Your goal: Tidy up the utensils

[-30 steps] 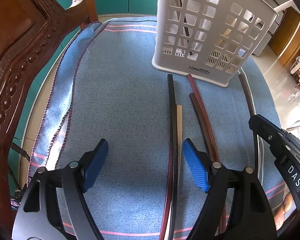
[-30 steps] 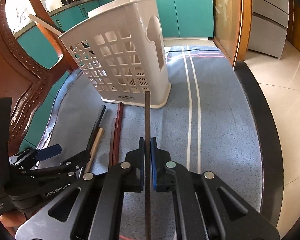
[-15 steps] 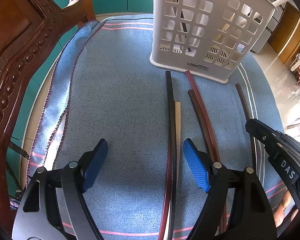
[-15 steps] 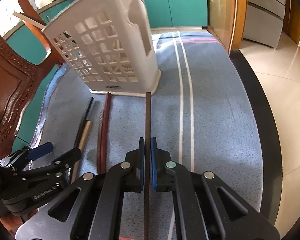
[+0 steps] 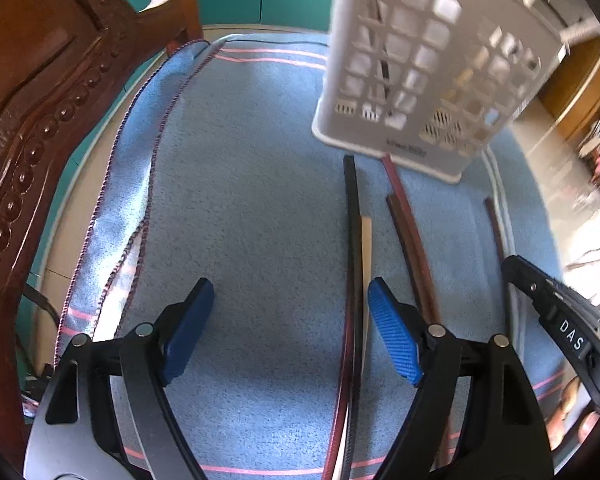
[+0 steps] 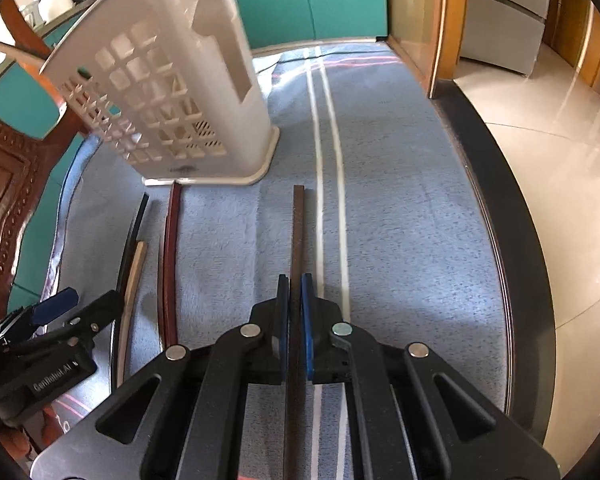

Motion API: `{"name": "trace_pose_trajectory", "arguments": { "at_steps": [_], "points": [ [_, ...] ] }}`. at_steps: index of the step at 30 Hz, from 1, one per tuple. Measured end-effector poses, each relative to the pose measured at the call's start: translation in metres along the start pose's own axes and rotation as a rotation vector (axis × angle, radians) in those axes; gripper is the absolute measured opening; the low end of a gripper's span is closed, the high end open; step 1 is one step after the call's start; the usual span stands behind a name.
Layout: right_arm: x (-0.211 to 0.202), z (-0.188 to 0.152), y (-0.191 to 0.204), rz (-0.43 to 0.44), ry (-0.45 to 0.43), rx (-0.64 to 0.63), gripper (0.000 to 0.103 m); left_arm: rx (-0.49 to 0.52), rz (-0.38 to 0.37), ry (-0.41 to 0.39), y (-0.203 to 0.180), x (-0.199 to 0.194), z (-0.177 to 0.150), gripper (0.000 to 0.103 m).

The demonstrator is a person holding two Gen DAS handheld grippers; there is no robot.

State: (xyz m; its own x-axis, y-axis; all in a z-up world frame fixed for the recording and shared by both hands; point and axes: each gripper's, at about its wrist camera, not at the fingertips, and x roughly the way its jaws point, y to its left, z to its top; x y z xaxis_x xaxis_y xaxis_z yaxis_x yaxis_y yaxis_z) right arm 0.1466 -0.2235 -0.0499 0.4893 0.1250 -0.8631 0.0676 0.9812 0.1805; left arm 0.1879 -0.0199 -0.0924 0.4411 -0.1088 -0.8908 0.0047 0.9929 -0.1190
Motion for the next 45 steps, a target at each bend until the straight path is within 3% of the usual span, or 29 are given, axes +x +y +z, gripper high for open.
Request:
{"name": "trace_pose_trajectory", "arguments": {
  "at_steps": [3, 8, 20, 22, 23, 25, 27, 28, 31, 34, 37, 45],
  "points": [
    [-0.012, 0.003, 0.004, -0.012, -0.066, -0.026, 0.008, -0.071, -0.077, -0.032, 0.015, -0.007, 0.007, 0.081],
    [-0.004, 0.003, -0.003, 0.001, -0.038, 0.0, 0.008, -0.108, -0.116, -0.031, 0.015, -0.002, 0.009, 0.081],
    [-0.002, 0.007, -0.014, 0.028, -0.016, 0.036, 0.008, -0.024, -0.012, -0.037, -0.018, 0.031, 0.035, 0.081],
    [0.001, 0.007, -0.016, 0.033, -0.004, 0.037, 0.008, 0.021, 0.07, -0.033, -0.03, 0.035, 0.038, 0.071],
    [0.003, 0.008, -0.017, 0.033, 0.002, 0.039, 0.008, 0.034, 0.091, -0.038, -0.032, 0.035, 0.039, 0.06],
    [0.006, 0.008, -0.018, 0.034, 0.012, 0.043, 0.008, 0.033, 0.082, -0.041, -0.031, 0.033, 0.041, 0.044],
    [0.008, 0.008, -0.018, 0.038, 0.022, 0.042, 0.008, 0.022, 0.062, -0.033, -0.026, 0.031, 0.042, 0.015],
    [0.008, 0.008, -0.017, 0.041, 0.023, 0.04, 0.008, 0.004, 0.036, -0.026, -0.02, 0.028, 0.042, 0.011],
    [0.007, 0.007, -0.011, 0.05, 0.022, 0.026, 0.008, -0.047, -0.026, -0.026, -0.001, 0.021, 0.039, 0.009],
    [0.007, 0.006, -0.005, 0.058, 0.021, 0.015, 0.011, -0.054, -0.032, -0.044, 0.011, 0.012, 0.036, 0.009],
    [0.006, 0.006, 0.002, 0.062, 0.012, -0.003, 0.026, -0.055, -0.065, -0.056, 0.017, 0.002, 0.032, 0.009],
    [0.017, 0.004, 0.016, 0.024, 0.021, -0.05, 0.027, -0.078, -0.073, -0.063, 0.03, -0.015, 0.018, 0.009]
  ]
}}
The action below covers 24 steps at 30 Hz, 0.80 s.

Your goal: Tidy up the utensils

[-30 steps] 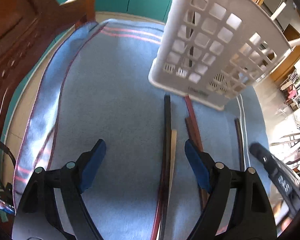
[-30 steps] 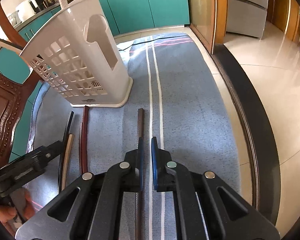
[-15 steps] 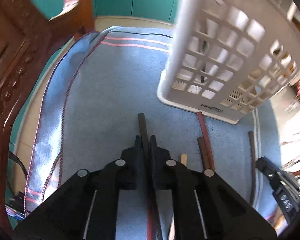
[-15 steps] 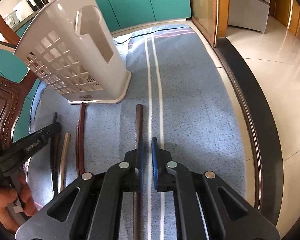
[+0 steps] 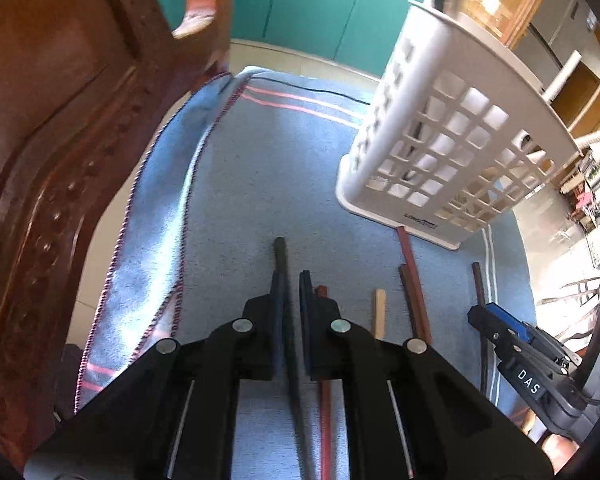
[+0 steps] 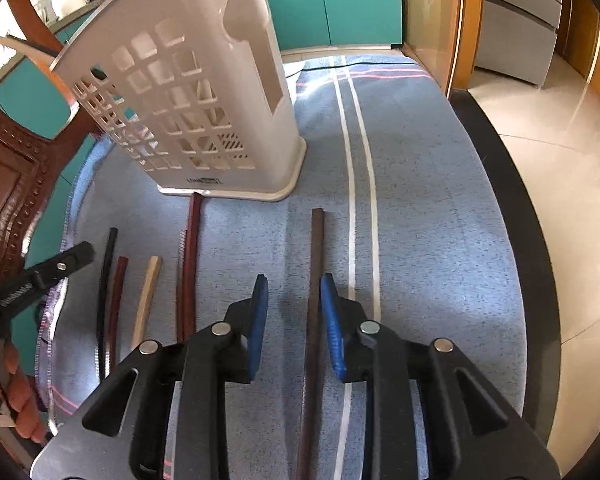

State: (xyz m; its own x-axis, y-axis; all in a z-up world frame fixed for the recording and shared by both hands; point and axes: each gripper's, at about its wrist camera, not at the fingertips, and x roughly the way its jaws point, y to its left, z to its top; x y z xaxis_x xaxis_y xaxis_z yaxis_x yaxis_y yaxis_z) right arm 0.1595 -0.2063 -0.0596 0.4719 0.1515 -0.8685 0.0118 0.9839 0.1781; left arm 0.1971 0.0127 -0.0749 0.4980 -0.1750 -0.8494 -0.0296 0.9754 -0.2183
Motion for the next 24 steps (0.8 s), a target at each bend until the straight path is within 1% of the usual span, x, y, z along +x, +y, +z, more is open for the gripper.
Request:
{"name": "trace_pose_trajectory", "arguments": {
  "at_steps": [1, 5, 6, 7, 8, 10, 12, 14, 17, 21, 24],
  "points": [
    [0.001, 0.0, 0.001, -0.004, -0.006, -0.004, 0.027, -0.007, 0.003, 0.009, 0.003, 0.001, 0.0, 0.009],
    [0.002, 0.002, -0.001, -0.022, -0.021, -0.01, 0.027, -0.004, 0.024, 0.034, 0.008, 0.01, 0.0, 0.023],
    [0.002, 0.003, -0.002, -0.022, -0.021, -0.005, 0.023, 0.0, 0.03, 0.039, 0.009, 0.009, -0.001, 0.024],
    [0.002, 0.003, -0.004, -0.02, -0.018, 0.001, 0.014, 0.004, 0.037, 0.046, 0.008, 0.011, -0.003, 0.025],
    [0.002, 0.004, -0.007, -0.007, -0.012, 0.012, 0.01, 0.007, 0.04, 0.05, 0.008, 0.011, -0.005, 0.025],
    [0.002, 0.004, -0.013, 0.035, -0.002, 0.039, 0.007, 0.013, 0.046, 0.058, 0.007, 0.012, -0.007, 0.027],
    [-0.002, 0.004, -0.016, 0.054, -0.01, 0.056, 0.007, 0.019, 0.051, 0.061, 0.005, 0.013, -0.01, 0.031],
    [-0.006, 0.005, -0.016, 0.059, -0.028, 0.062, 0.007, 0.029, 0.059, 0.063, 0.004, 0.016, -0.01, 0.033],
    [-0.006, 0.006, -0.014, 0.052, -0.021, 0.058, 0.007, 0.047, 0.074, 0.066, -0.003, 0.018, -0.013, 0.038],
    [0.003, 0.005, -0.008, 0.012, 0.005, 0.017, 0.009, 0.099, 0.141, 0.049, -0.015, 0.019, -0.017, 0.038],
    [0.004, 0.003, -0.001, -0.031, -0.009, -0.028, 0.009, 0.139, 0.196, 0.026, -0.025, 0.018, -0.02, 0.038]
  ]
}}
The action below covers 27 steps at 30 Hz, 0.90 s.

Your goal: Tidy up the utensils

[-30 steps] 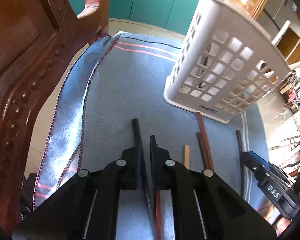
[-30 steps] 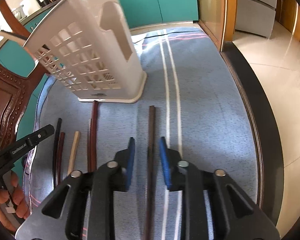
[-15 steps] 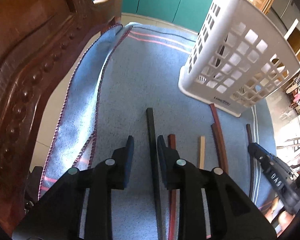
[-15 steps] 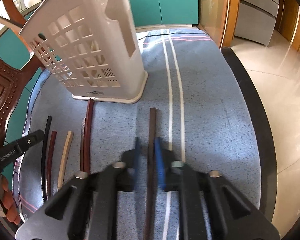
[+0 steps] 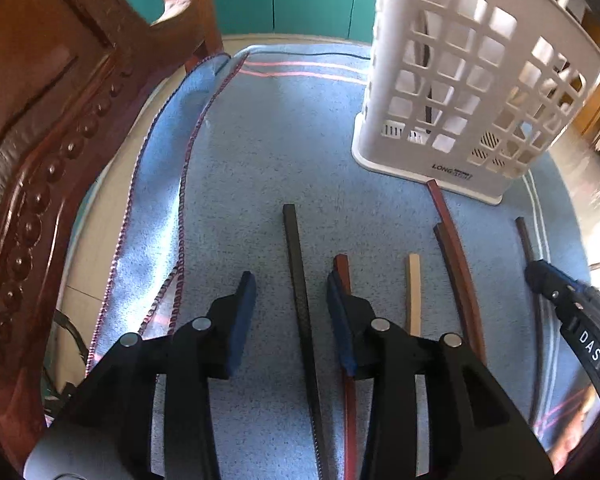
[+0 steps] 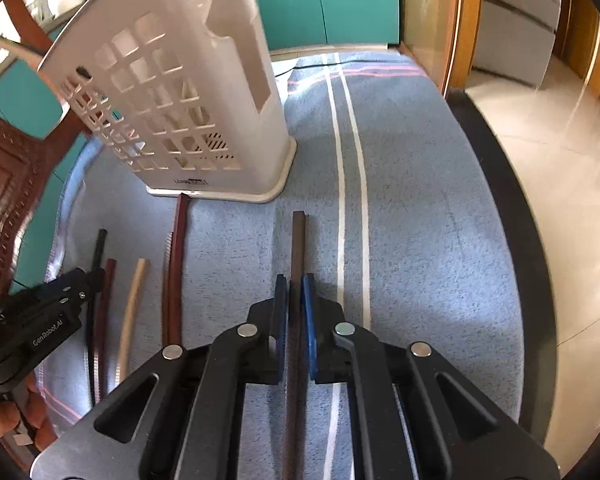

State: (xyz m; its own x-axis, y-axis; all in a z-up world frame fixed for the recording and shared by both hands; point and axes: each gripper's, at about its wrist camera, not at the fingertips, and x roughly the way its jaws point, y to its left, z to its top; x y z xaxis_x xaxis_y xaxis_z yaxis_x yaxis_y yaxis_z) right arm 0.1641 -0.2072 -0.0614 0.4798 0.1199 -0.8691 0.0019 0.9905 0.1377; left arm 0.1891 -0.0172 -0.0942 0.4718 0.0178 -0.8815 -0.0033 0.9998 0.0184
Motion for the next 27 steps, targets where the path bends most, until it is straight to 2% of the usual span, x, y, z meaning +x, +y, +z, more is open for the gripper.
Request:
{"name": "trace_pose_trajectory", "arguments": {
  "at_steps": [5, 11, 14, 17, 22, 23, 24, 25, 27],
  "points": [
    [0.004, -0.001, 0.01, -0.053, -0.02, -0.054, 0.01, 0.023, 0.029, -0.024, -0.007, -0.002, -0.003, 0.038],
    [0.009, -0.001, 0.022, -0.107, -0.04, -0.099, 0.017, 0.042, 0.033, -0.025, -0.009, -0.002, -0.002, 0.038],
    [0.011, 0.0, 0.023, -0.109, -0.037, -0.089, 0.018, 0.038, 0.019, -0.016, -0.006, -0.002, -0.002, 0.039],
    [0.011, 0.001, 0.022, -0.107, -0.031, -0.086, 0.019, 0.032, 0.018, -0.007, -0.002, 0.004, 0.002, 0.044],
    [0.01, -0.001, 0.026, -0.104, -0.032, -0.097, 0.019, 0.027, 0.005, -0.002, 0.001, 0.007, 0.004, 0.044],
    [0.009, -0.002, 0.024, -0.096, -0.031, -0.094, 0.018, 0.025, 0.003, 0.0, 0.002, 0.01, 0.006, 0.042],
    [0.009, -0.002, 0.023, -0.084, -0.03, -0.087, 0.016, 0.022, -0.005, 0.001, 0.002, 0.009, 0.005, 0.036],
    [0.008, -0.002, 0.023, -0.077, -0.029, -0.083, 0.009, 0.019, -0.023, 0.003, 0.002, 0.011, 0.007, 0.033],
    [0.008, -0.001, 0.02, -0.062, -0.028, -0.074, 0.007, 0.028, -0.03, 0.002, 0.0, 0.012, 0.008, 0.022]
  ]
}}
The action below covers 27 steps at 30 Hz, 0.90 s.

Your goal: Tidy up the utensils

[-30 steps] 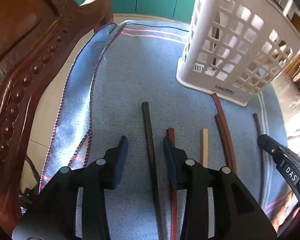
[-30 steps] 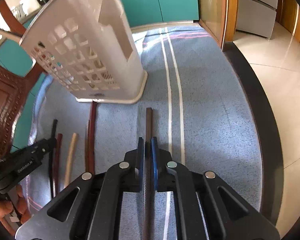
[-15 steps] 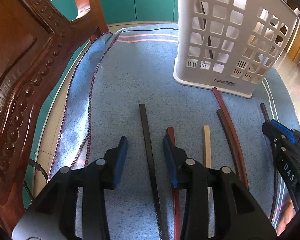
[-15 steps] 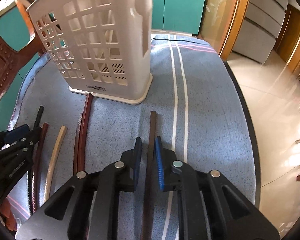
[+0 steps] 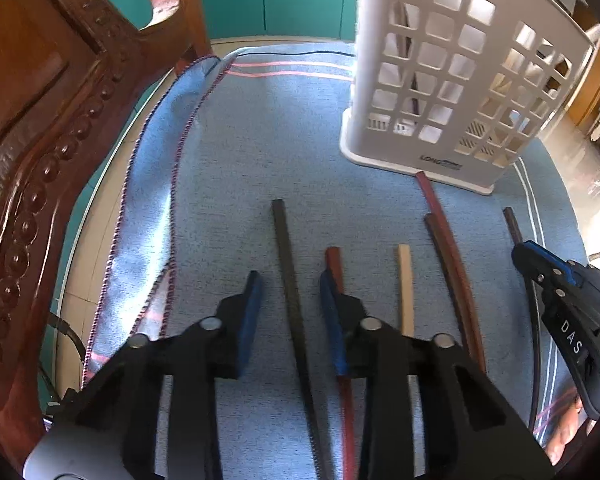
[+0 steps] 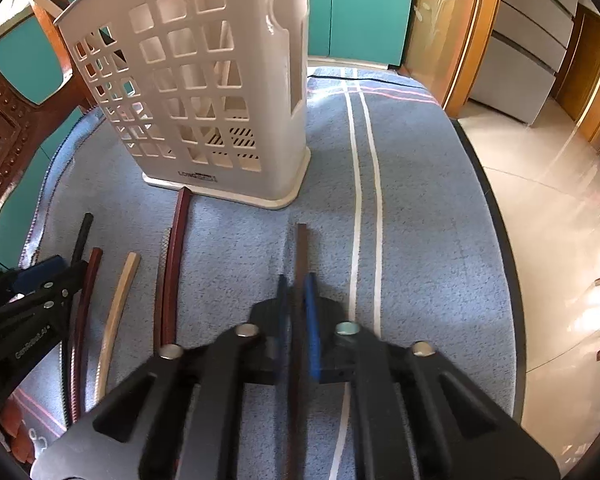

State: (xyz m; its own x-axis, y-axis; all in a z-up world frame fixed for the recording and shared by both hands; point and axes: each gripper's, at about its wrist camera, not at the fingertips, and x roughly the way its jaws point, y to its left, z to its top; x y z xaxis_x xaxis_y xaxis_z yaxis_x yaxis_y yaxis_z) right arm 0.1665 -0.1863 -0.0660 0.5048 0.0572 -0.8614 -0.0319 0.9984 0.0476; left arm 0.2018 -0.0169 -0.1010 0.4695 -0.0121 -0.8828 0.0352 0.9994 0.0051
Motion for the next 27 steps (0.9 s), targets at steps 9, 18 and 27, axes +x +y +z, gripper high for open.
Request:
{"name": "trace_pose_trajectory", "arguments": {
  "at_steps": [9, 18, 27],
  "points": [
    [-0.022, 0.005, -0.005, 0.069, -0.069, 0.018, 0.007, -0.042, -0.048, -0.058, 0.004, -0.016, 0.004, 0.007],
    [-0.11, 0.013, -0.018, 0.224, -0.313, 0.017, 0.007, -0.072, -0.207, -0.312, 0.022, -0.117, 0.012, 0.007],
    [-0.201, 0.018, -0.035, 0.364, -0.524, 0.05, 0.007, -0.014, -0.294, -0.611, 0.03, -0.232, 0.024, 0.007]
  ]
}}
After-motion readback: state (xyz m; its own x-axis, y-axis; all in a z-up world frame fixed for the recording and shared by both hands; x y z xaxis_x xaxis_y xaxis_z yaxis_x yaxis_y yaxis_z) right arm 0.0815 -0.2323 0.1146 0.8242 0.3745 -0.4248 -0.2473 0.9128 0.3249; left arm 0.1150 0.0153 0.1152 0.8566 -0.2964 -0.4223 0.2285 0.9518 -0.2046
